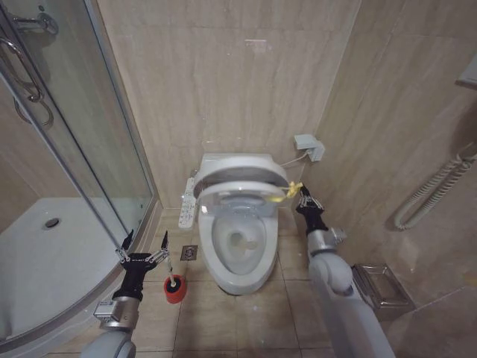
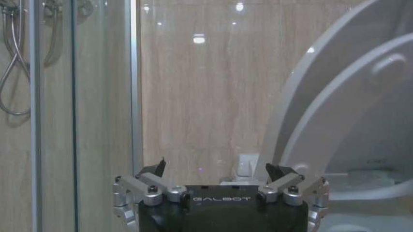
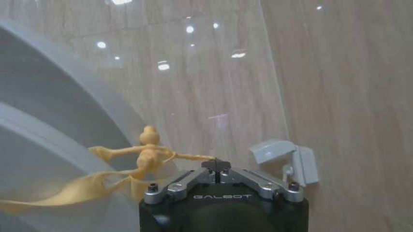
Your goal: Open the toilet lid, clean the toilet bowl with a toilet brush, close the toilet lid, and flush.
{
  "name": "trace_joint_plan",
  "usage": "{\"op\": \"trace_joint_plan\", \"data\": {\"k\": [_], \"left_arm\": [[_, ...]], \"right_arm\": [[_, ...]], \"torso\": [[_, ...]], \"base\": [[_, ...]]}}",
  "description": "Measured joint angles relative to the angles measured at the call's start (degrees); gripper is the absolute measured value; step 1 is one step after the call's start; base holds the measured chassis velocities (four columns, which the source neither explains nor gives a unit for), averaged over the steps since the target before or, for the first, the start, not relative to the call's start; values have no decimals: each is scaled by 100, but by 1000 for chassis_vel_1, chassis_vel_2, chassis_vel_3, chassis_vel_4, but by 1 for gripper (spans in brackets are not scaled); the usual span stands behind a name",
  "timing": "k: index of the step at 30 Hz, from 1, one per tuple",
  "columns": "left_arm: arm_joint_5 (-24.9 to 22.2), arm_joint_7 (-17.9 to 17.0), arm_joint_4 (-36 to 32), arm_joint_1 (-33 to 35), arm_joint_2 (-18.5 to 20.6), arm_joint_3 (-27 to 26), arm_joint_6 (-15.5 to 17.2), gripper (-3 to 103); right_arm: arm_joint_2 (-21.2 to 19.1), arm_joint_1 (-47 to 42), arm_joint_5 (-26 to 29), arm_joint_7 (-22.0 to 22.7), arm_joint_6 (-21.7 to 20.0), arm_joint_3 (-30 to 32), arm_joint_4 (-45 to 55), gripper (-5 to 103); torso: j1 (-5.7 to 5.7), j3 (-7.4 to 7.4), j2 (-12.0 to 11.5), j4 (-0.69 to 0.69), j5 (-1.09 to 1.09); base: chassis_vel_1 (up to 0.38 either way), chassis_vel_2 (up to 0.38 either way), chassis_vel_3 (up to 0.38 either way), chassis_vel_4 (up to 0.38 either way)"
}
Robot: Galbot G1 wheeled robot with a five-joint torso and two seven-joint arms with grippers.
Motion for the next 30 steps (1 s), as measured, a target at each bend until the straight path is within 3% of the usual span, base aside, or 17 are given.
{"op": "trace_joint_plan", "data": {"k": [5,9,14,30], "left_arm": [[0,0,0,0,0,0,0,100],[0,0,0,0,0,0,0,100],[0,0,0,0,0,0,0,100],[0,0,0,0,0,0,0,100]], "right_arm": [[8,407,18,30,-86,-170,-313,0],[0,1436,29,93,-187,-496,-1023,0],[-68,1933,68,105,-208,-619,-1467,0],[-461,2932,179,93,-195,-1011,-2509,0]], "torso": [[0,0,0,-3,0],[1,1,0,-1,1],[2,1,0,1,1],[2,1,-1,1,2]], "base": [[0,0,0,0],[0,0,0,0],[0,0,0,0],[0,0,0,0]]}}
